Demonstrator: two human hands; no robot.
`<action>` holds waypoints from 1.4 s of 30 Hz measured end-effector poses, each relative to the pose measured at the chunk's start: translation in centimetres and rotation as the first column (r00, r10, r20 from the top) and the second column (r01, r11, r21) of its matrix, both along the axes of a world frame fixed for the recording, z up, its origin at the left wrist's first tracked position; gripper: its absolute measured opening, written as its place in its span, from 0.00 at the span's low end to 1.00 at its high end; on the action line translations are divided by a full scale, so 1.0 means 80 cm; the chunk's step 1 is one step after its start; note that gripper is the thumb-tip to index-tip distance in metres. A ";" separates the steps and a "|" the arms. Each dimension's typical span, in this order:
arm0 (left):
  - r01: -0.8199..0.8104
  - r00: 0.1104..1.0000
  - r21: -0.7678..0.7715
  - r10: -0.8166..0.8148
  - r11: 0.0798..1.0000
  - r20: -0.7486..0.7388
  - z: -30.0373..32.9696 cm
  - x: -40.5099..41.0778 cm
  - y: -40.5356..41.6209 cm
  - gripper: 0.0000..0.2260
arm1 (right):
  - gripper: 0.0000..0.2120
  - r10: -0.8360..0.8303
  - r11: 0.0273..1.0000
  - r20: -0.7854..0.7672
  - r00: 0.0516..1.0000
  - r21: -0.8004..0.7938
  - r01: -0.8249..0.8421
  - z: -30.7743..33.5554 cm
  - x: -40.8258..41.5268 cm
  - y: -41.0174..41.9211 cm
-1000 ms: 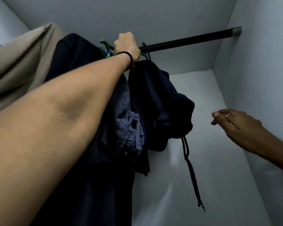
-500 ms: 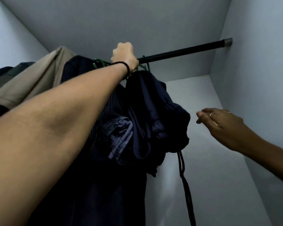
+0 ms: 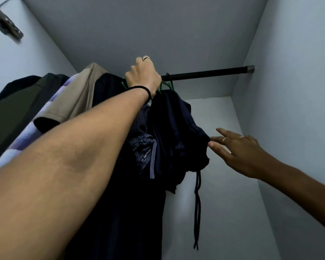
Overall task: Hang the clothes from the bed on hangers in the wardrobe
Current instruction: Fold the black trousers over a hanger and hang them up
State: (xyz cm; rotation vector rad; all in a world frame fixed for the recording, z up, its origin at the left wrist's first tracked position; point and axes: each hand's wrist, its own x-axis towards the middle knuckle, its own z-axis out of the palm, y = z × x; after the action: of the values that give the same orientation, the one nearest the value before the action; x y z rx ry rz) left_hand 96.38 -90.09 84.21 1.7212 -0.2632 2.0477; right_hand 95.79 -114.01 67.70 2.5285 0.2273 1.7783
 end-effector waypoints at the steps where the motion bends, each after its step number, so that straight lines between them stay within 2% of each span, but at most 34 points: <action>1: 0.002 1.000 -0.002 -0.002 1.000 0.028 -0.009 -0.003 0.003 0.14 | 0.39 0.000 1.000 -0.002 1.000 0.007 0.000 -0.003 -0.005 0.001; 3: 0.034 0.998 -0.008 -0.034 0.999 0.056 -0.035 -0.001 0.006 0.14 | 0.36 -0.027 1.000 -0.021 0.999 0.011 0.027 -0.019 -0.012 0.004; 8: 0.196 0.980 -0.009 -0.197 0.980 -0.037 -0.095 0.020 -0.001 0.18 | 0.31 -0.044 0.996 -0.117 0.992 0.077 0.053 -0.064 -0.017 0.008; 11: 0.210 0.977 0.015 -0.209 0.978 -0.029 -0.142 0.027 -0.004 0.20 | 0.28 -0.093 0.991 -0.175 0.980 0.078 0.108 -0.092 -0.022 0.006; 16: 0.184 0.979 0.177 -0.164 0.967 -0.123 -0.228 0.001 0.006 0.22 | 0.29 -0.202 0.970 -0.293 0.935 0.072 0.232 -0.131 -0.067 0.018; 20: 0.162 0.983 0.324 -0.124 0.932 -0.134 -0.273 -0.040 0.041 0.21 | 0.30 -0.235 0.959 -0.257 0.937 0.096 0.267 -0.138 -0.133 0.053; 22: 0.167 0.982 0.346 -0.124 0.923 -0.142 -0.291 -0.062 0.060 0.20 | 0.30 -0.228 0.955 -0.233 0.945 0.133 0.263 -0.148 -0.168 0.076; 26: 0.224 0.969 0.349 -0.170 0.910 -0.177 -0.332 -0.107 0.085 0.23 | 0.29 -0.290 0.943 -0.234 0.928 0.096 0.319 -0.184 -0.221 0.125; 31: 0.361 0.915 0.351 -0.256 0.864 -0.313 -0.402 -0.183 0.116 0.24 | 0.31 -0.339 0.933 -0.308 0.889 0.013 0.360 -0.223 -0.297 0.188; 34: 0.428 0.880 0.363 -0.290 0.828 -0.376 -0.425 -0.223 0.125 0.25 | 0.31 -0.341 0.928 -0.323 0.883 0.032 0.371 -0.235 -0.344 0.212; 38: 0.417 0.888 0.422 -0.262 0.805 -0.378 -0.443 -0.266 0.122 0.26 | 0.32 -0.347 0.922 -0.338 0.875 0.047 0.384 -0.240 -0.402 0.226; 42: 0.513 0.840 0.382 -0.358 0.768 -0.409 -0.451 -0.328 0.105 0.25 | 0.32 -0.318 0.928 -0.299 0.900 0.097 0.360 -0.246 -0.475 0.236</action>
State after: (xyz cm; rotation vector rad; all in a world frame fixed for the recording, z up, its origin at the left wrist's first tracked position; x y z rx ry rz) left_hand 70.14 -81.70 48.13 1.9902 -1.0441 1.4007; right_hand 57.77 -95.16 48.06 2.7039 -0.3390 1.3556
